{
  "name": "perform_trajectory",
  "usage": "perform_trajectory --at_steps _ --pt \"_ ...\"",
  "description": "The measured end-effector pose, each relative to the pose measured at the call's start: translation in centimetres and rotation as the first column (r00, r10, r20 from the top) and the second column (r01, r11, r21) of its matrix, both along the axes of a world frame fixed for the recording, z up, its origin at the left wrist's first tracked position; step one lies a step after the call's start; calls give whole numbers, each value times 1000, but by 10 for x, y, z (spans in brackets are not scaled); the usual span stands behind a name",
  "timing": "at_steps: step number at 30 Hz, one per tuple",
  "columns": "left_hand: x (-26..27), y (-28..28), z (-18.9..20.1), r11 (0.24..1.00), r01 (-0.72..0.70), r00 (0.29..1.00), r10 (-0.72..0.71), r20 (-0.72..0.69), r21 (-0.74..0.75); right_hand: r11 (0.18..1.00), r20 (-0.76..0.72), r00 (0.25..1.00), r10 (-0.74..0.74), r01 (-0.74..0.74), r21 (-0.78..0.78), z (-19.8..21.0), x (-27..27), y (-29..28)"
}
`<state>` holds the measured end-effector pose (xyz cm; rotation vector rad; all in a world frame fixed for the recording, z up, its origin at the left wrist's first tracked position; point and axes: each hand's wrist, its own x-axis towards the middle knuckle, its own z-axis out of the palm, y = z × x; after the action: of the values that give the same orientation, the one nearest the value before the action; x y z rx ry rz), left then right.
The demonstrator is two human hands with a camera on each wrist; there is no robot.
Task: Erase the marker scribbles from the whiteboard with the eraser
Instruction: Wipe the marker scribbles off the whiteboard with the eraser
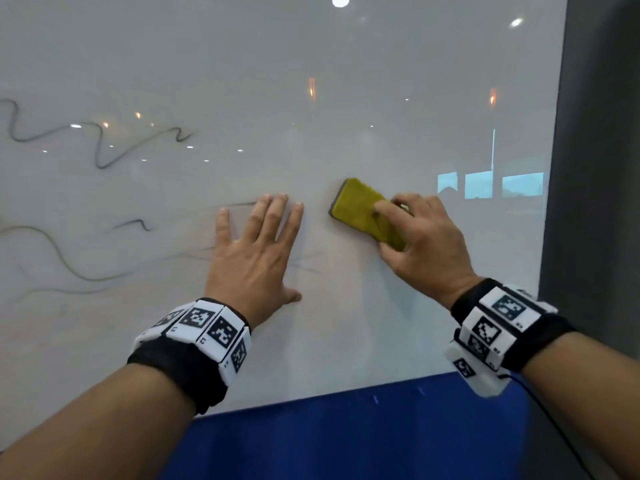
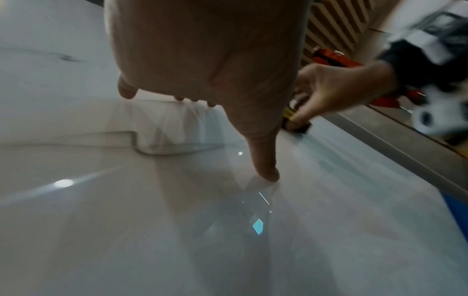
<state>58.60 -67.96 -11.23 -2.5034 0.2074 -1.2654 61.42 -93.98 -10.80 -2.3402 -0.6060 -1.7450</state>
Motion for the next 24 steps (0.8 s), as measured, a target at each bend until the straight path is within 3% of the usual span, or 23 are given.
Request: perform_trajectory --at_steps 2,5,7,9,11,13,15,18,20,22,24 --pt "-2 12 8 999 -1 1000 1 11 -50 999 7 1000 26 -26 -27 -21 -3 15" --pt "-7 29 17 998 -4 1000 4 4 -59 940 -31 997 68 -75 -333 -66 -9 29" --pt "-10 35 19 998 -6 1000 4 -21 -57 894 -35 998 55 -65 -443 -54 -10 26" --pt "-13 35 22 998 -3 998 0 -55 -58 941 -5 999 37 -36 -335 -15 -5 24" --pt "-14 34 24 999 -12 996 8 -85 -50 997 -7 1000 -2 1 -82 28 -3 23" --pt "-16 36 27 999 -16 996 13 -91 -32 998 -39 999 -14 17 62 39 -3 31" --pt "-18 45 31 998 -16 997 12 -77 -54 1000 2 1000 6 -6 6 14 -6 49" --pt "-22 69 36 993 -28 997 20 -75 -112 936 23 997 79 -66 -347 -48 -10 70" --pt "-24 83 34 994 -44 995 35 -89 -104 882 14 996 83 -67 -467 -45 -10 73" --pt "-24 89 32 994 -36 996 27 -89 -101 913 54 996 76 -47 -405 -14 -6 76" --pt "-23 90 31 995 -27 996 18 -89 -101 970 80 996 44 -24 -244 20 -6 84"
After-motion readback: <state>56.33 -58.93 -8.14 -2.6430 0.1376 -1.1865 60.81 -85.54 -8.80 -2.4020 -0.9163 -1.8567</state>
